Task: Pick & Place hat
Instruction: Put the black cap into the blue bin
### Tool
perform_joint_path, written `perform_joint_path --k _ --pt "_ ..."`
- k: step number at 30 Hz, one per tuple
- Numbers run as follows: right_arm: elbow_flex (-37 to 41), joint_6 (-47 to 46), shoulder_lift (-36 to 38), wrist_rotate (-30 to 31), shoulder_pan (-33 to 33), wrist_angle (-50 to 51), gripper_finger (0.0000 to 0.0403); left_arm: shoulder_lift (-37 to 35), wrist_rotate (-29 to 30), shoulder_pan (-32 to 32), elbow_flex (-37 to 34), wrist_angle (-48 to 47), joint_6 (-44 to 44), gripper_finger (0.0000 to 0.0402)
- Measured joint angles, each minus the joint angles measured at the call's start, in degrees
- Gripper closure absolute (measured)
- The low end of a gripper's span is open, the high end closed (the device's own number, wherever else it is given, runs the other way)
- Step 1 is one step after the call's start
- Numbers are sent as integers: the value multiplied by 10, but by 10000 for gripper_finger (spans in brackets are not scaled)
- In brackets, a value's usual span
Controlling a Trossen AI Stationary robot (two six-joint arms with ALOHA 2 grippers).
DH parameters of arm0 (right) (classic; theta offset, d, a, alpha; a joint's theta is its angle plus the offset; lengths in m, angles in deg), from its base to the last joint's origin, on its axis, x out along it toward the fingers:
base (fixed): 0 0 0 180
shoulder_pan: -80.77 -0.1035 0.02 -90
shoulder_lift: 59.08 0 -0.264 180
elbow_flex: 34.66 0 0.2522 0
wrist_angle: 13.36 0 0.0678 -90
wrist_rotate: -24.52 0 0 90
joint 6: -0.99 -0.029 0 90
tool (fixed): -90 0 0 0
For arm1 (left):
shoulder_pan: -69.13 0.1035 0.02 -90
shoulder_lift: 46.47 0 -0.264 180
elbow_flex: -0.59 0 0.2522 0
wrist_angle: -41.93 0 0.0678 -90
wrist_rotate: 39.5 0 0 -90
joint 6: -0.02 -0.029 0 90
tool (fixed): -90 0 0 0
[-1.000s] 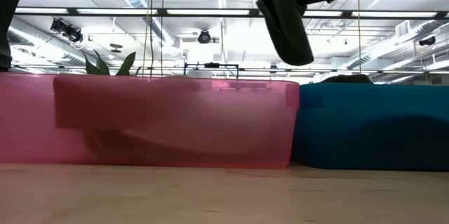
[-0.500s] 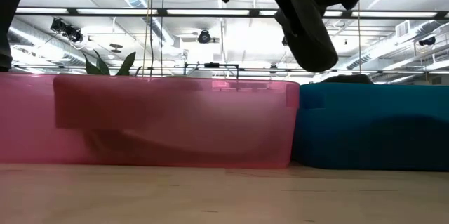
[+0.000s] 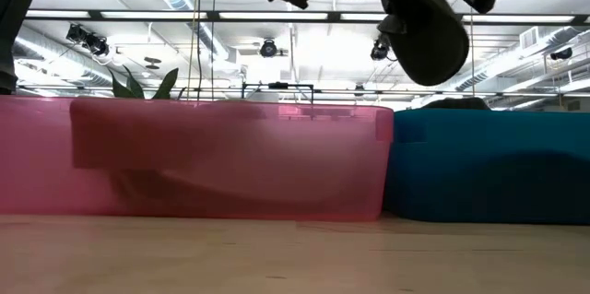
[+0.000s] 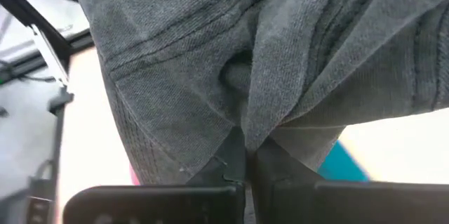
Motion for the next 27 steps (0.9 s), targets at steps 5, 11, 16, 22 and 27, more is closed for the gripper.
perform_joint_path --k 5,11,16,22,27 --pt "0 -101 0 17 -29 1 403 -7 -105 -3 -1 -13 -32 279" --pt "0 -204 -1 42 -76 0 403 -34 -172 -23 -1 -33 -67 300" --pt "0 -298 -5 74 -118 0 403 -57 -173 -50 -1 -51 -85 316" --pt "-67 -411 -62 58 -138 142 403 -78 -216 -63 -1 -82 -101 329" --pt "-223 -471 -158 48 -139 328 403 -90 -228 -69 -1 -99 -106 338"
